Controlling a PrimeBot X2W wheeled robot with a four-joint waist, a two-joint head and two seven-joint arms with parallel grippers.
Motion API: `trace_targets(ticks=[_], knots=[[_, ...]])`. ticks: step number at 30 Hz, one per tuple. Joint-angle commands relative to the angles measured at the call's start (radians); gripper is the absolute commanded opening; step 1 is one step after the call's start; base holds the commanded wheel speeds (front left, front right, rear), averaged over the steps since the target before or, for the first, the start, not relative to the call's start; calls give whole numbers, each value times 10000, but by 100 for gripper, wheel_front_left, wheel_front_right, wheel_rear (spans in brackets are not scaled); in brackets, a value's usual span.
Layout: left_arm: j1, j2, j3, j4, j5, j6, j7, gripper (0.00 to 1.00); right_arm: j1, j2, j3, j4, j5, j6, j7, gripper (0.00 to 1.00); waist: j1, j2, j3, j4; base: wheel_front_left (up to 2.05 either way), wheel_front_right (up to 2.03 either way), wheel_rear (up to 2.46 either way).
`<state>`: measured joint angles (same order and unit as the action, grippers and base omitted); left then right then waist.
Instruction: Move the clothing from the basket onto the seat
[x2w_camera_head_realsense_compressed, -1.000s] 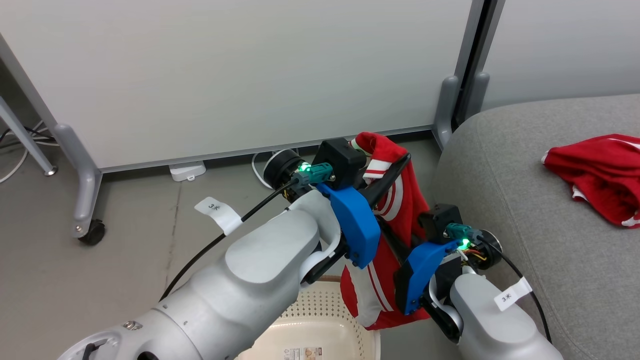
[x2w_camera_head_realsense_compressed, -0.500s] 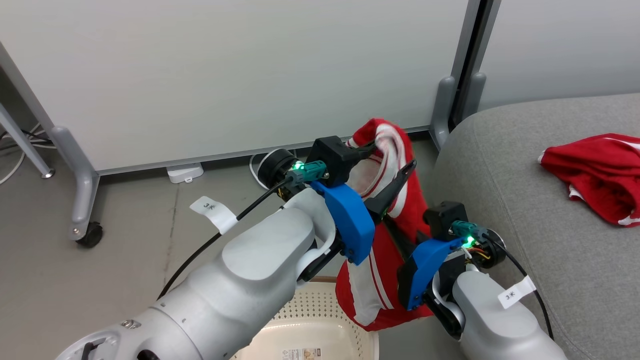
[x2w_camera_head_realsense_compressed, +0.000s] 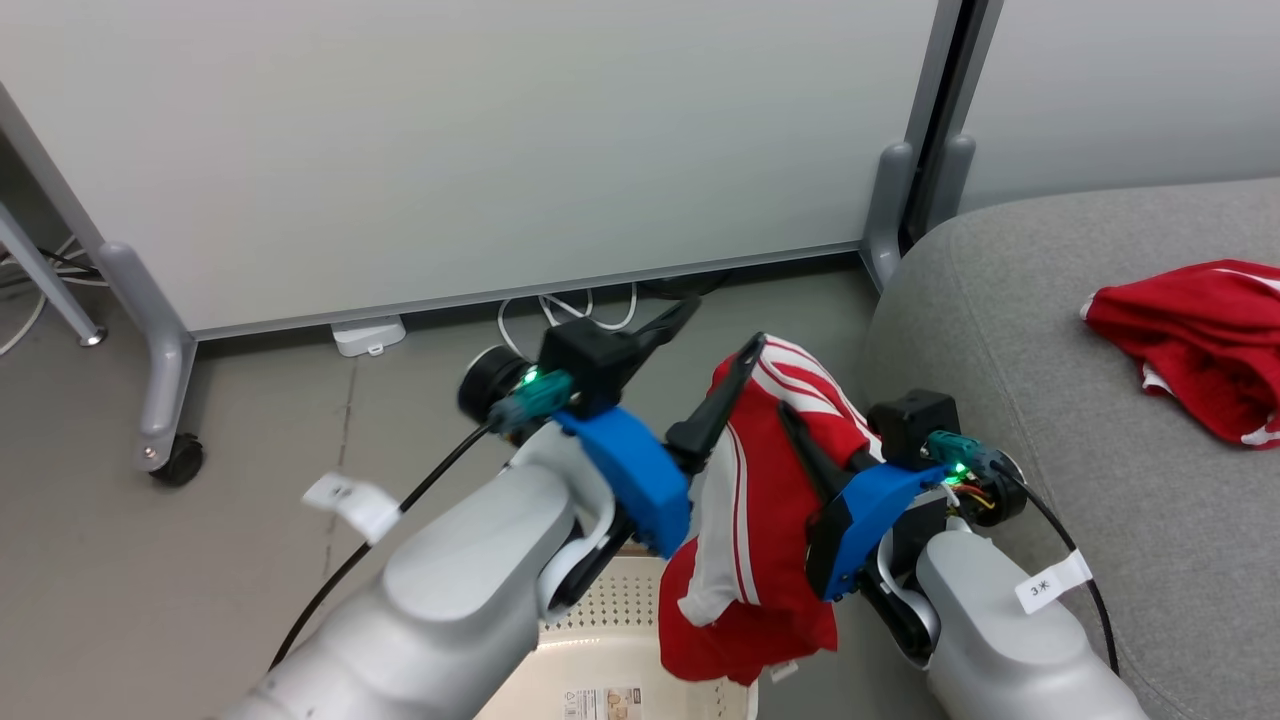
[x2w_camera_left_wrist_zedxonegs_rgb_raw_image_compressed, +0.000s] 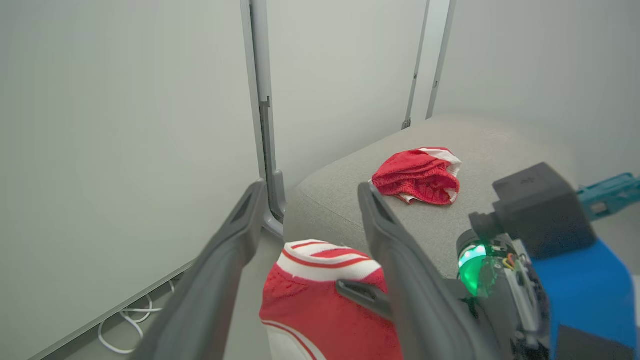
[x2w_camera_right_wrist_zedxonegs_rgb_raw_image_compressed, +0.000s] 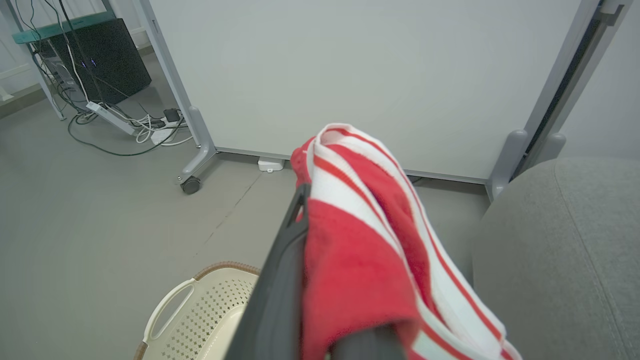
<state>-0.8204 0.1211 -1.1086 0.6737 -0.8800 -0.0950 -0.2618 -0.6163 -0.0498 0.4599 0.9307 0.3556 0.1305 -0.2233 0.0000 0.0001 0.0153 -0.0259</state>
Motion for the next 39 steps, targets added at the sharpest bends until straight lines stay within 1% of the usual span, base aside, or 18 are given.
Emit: trace_targets(ticks=[1,4,7,12,20,21,24,29,34,39], knots=[[475,219,367,-301,350,169,-42,100,-171,-12,-88,-109,-41,5,-109,0,0,-1,47,-28,0,0,0],[1399,643,1383,-1170,1252,520,-43,100,-190,-12,-247,-258,-160,5,-142,0,0,-1,133,-93,0,0,0],[2421,960,2262,-1958,2142,663,-45,100,-171,-12,-453,-389,-346,5,-176,0,0,-1,201,-153,0,0,0],[4101,1245,3750,-2816,3168,445,-46,100,-2,-10,-745,-718,-531,5,-161,0,0,-1,258,-348,0,0,0],[6141,1099,5711,-3378,4514,143,-47,100,445,-10,-966,-1572,-583,5,165,0,0,-1,274,-744,0,0,0],[6501,1023,6154,-3497,4756,74,-47,100,560,-10,-1059,-1750,-672,5,253,0,0,-1,283,-807,0,0,0],[6919,873,6707,-3672,5109,-30,-48,100,761,-10,-1228,-1998,-830,5,400,0,0,-1,271,-895,0,0,0],[7399,617,7347,-3878,5571,-199,-48,100,1090,-12,-1472,-2415,-1022,5,613,0,0,-1,230,-1143,0,0,0],[7522,437,7513,-3994,5902,-319,-48,100,1311,-10,-1571,-2871,-1070,5,828,0,0,-1,280,-1619,0,0,0],[7460,329,7552,-4074,6115,-362,-48,100,1402,-12,-1598,-3278,-1083,5,998,0,0,-1,428,-2287,0,0,0]])
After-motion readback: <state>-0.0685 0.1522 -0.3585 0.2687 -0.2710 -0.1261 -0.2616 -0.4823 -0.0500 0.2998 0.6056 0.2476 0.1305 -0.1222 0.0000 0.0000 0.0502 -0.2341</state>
